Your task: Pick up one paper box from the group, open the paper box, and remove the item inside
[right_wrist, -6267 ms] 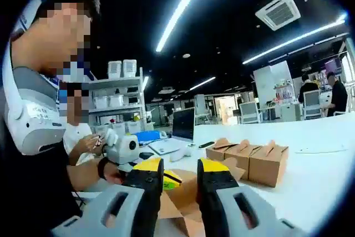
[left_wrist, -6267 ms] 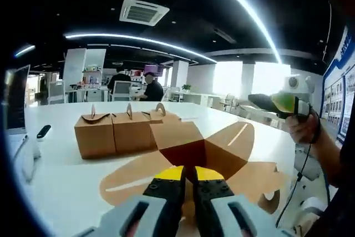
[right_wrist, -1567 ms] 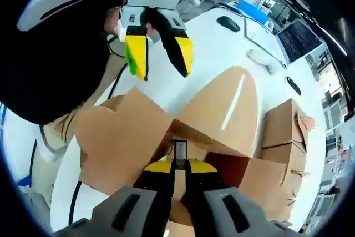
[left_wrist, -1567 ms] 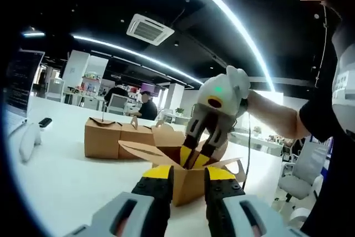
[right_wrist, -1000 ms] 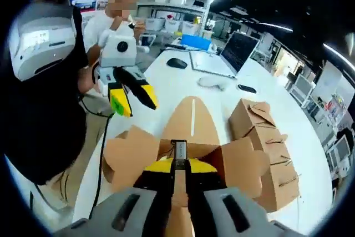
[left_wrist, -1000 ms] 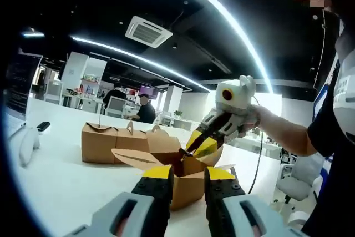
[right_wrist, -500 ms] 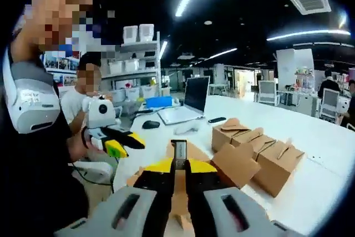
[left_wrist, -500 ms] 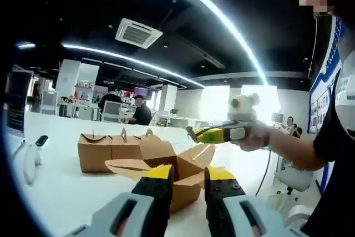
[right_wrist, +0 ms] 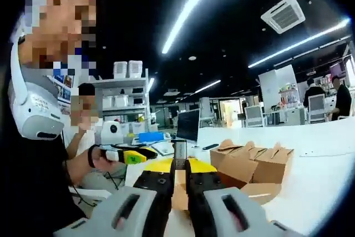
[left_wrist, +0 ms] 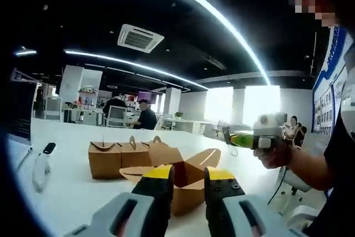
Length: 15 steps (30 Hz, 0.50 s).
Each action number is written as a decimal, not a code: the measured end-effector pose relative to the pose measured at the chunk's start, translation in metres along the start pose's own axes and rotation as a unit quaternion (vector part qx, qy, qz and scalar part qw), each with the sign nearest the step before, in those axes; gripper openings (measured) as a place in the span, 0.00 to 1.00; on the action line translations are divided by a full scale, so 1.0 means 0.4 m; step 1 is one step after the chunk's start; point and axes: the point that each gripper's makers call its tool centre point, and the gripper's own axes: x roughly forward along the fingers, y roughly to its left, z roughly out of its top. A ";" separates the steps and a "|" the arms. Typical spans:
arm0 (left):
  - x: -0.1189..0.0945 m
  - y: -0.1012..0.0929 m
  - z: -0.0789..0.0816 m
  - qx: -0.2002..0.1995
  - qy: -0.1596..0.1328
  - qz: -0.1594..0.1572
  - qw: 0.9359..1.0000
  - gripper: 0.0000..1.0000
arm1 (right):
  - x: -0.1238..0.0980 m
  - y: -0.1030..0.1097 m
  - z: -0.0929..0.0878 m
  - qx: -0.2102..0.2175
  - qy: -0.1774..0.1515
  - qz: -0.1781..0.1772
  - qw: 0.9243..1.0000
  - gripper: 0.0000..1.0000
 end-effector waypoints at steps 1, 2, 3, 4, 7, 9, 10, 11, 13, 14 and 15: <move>-0.001 0.000 -0.001 -0.002 0.001 0.000 1.000 0.24 | -0.003 0.008 0.001 -0.001 -0.001 0.001 1.000 0.09; -0.003 0.000 -0.001 -0.002 0.001 -0.001 1.000 0.24 | -0.005 0.015 0.004 -0.002 -0.002 0.002 1.000 0.09; -0.003 0.000 -0.001 -0.002 0.001 -0.001 1.000 0.24 | -0.005 0.019 0.006 -0.004 -0.002 0.003 1.000 0.09; -0.005 0.000 -0.002 -0.001 0.002 -0.003 1.000 0.24 | -0.006 0.023 0.007 -0.005 -0.002 0.005 1.000 0.09; -0.008 -0.003 -0.004 0.003 0.003 -0.005 1.000 0.24 | -0.004 0.038 0.010 -0.007 -0.004 0.010 1.000 0.09; -0.011 -0.006 -0.007 0.005 0.004 -0.006 1.000 0.24 | -0.003 0.057 0.005 -0.009 0.001 0.022 1.000 0.09; -0.012 -0.006 -0.010 0.003 0.005 -0.005 1.000 0.24 | -0.003 0.065 -0.001 -0.010 0.007 0.028 1.000 0.09; -0.013 -0.005 -0.014 0.001 0.007 -0.004 1.000 0.24 | -0.003 0.073 -0.007 -0.011 0.013 0.034 0.999 0.09; -0.016 -0.004 -0.017 0.000 0.009 -0.002 1.000 0.24 | -0.005 0.107 -0.039 -0.024 0.045 0.063 0.997 0.09; -0.019 -0.004 -0.017 0.000 0.008 -0.001 1.000 0.24 | -0.006 0.118 -0.049 -0.026 0.054 0.073 0.996 0.09; -0.021 -0.002 -0.017 -0.001 0.006 0.000 1.000 0.24 | -0.005 0.124 -0.055 -0.026 0.058 0.077 0.995 0.09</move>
